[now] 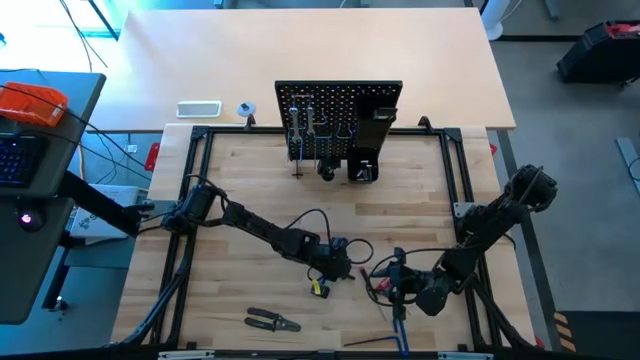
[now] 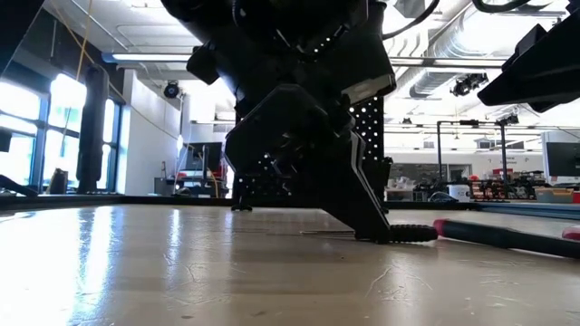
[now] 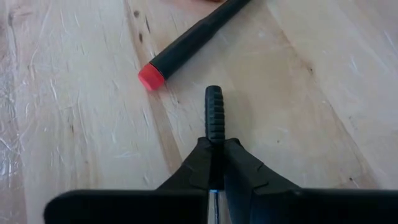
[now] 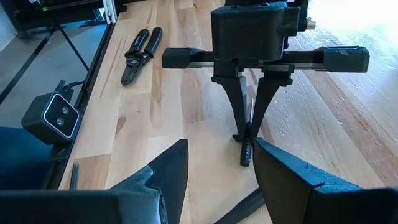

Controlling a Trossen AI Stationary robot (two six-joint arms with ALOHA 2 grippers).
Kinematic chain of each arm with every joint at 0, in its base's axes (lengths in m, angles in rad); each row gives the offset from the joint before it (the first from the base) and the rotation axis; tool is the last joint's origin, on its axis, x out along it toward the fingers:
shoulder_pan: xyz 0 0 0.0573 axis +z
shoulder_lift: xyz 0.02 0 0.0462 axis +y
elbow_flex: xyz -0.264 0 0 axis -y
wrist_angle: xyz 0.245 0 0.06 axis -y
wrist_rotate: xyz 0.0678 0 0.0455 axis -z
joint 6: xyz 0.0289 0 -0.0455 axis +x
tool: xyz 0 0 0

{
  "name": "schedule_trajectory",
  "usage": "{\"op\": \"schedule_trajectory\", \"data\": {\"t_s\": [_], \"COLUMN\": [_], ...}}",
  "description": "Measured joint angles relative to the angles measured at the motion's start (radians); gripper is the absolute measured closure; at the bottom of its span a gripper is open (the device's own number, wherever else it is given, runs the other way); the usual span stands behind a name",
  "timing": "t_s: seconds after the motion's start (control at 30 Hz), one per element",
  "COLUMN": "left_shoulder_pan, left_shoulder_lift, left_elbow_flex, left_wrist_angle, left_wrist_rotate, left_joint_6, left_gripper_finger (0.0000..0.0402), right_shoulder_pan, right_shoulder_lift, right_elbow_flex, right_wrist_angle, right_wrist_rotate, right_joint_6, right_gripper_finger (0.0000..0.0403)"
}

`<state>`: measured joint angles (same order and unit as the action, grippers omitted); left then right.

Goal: Hang tools onto peg board
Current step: Put the black screwdriver into the bottom peg board bin

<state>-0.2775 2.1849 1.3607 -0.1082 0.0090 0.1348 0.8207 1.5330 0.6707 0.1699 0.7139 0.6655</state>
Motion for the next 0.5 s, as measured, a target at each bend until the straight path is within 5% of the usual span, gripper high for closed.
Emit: {"op": "schedule_trajectory", "data": {"t_s": [0.5], "left_shoulder_pan": [-0.011], "left_shoulder_lift": [0.006], "left_elbow_flex": [0.092], "left_wrist_angle": [-0.110], "left_wrist_rotate": [0.001], "left_joint_6": [0.043], "left_gripper_finger": [0.0391], "right_shoulder_pan": [0.000], "right_shoulder_lift": [0.000], "right_elbow_flex": [0.000], "right_wrist_angle": [0.000], "right_wrist_rotate": [0.015], "right_joint_6": [-0.037], "right_gripper_finger": [0.0229]}}
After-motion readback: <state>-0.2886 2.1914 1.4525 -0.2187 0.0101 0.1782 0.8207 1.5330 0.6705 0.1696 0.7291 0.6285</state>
